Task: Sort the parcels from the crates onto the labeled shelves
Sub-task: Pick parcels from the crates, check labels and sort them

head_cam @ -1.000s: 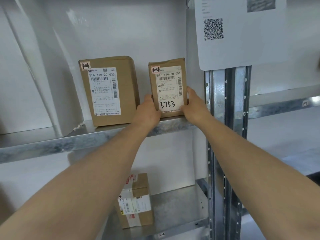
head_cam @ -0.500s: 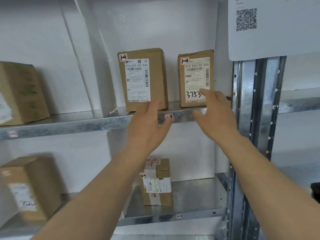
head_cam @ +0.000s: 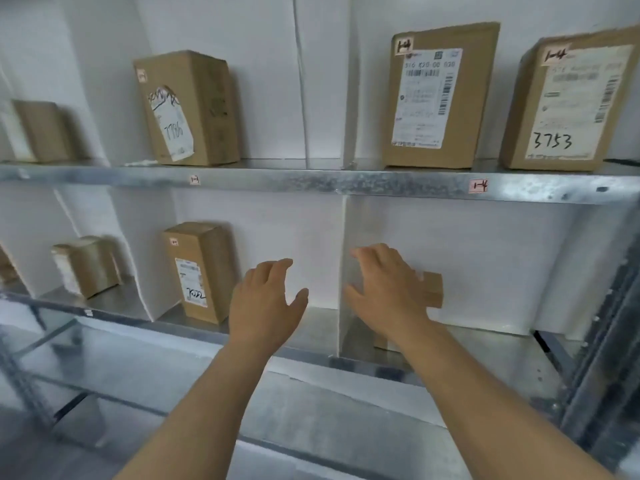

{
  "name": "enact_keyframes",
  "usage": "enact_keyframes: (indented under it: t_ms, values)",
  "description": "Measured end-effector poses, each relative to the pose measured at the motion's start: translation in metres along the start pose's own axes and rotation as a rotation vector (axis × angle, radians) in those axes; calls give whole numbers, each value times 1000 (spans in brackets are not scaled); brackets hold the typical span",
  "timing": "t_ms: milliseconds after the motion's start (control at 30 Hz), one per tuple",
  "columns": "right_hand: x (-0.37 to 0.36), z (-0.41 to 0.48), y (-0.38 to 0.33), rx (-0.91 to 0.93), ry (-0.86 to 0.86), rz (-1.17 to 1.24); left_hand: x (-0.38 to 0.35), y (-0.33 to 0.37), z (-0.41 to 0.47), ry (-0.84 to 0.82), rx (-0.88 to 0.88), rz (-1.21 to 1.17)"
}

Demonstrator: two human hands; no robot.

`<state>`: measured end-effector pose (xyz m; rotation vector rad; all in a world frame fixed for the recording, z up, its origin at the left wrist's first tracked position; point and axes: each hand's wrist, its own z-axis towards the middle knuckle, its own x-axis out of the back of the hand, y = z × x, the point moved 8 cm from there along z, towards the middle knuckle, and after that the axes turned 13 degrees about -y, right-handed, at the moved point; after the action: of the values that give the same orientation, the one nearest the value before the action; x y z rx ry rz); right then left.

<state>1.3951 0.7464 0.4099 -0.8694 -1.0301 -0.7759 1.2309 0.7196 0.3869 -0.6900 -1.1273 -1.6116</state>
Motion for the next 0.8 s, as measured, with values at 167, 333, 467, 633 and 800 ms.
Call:
enact_keyframes:
  t_ms: [167, 333, 467, 633, 800]
  values:
    - [-72, 13, -75, 109, -150, -6, 5, -100, -38, -63, 177, 51]
    - [-129, 21, -173, 211, -246, -4, 27, -204, -85, -110, 340, 98]
    - [-166, 28, -259, 310, -288, -14, 52, -287, -124, -133, 453, 106]
    - [-214, 34, -372, 434, -343, -14, 92, -384, -172, -131, 574, 123]
    - [-257, 31, -482, 580, -390, 1, 137, -468, -223, -115, 696, 154]
